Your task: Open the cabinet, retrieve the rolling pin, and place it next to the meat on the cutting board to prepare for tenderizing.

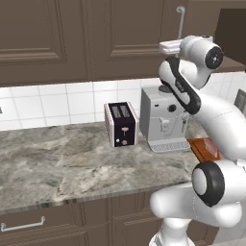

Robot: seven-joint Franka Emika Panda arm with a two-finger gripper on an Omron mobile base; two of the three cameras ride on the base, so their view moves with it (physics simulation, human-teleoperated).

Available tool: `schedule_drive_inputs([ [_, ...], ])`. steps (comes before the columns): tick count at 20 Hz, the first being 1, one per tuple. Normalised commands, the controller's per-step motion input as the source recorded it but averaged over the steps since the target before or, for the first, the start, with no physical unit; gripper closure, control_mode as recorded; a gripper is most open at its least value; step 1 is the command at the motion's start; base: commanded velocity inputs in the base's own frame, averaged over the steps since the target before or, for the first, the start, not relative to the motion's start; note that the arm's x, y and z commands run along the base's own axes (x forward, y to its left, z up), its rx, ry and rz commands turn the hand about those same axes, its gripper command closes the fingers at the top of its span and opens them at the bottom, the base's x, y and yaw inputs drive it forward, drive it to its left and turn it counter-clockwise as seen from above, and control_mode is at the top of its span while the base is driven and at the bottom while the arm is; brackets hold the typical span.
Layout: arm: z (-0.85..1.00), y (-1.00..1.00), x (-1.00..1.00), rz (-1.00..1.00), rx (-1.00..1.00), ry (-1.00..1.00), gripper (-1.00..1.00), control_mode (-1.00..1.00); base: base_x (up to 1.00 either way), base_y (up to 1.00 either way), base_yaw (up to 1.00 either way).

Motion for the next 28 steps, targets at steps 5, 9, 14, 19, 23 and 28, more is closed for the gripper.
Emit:
schedule_drive_inputs([
  [5, -0.12, -0.43, 0.00, 0.17, 0.03, -0.01, 1.00, -1.00, 0.00, 0.00, 0.00],
  [9, -0.10, -0.12, 0.30, 0.09, 0.02, 0.01, 1.00, -1.00, 0.00, 0.00, 0.00],
  [14, -0.02, 0.02, 0.20, 0.03, 0.00, 0.06, 1.00, -1.00, 0.00, 0.00, 0.00],
  [19, -0.03, 0.00, 0.15, 0.03, 0.00, 0.03, 1.00, -1.00, 0.00, 0.00, 0.00],
  [23, -0.05, 0.00, 0.12, 0.03, 0.00, 0.01, 1.00, -1.00, 0.00, 0.00, 0.00],
  [28, -0.07, 0.01, 0.02, 0.03, 0.00, 0.00, 1.00, -1.00, 0.00, 0.00, 0.00],
])
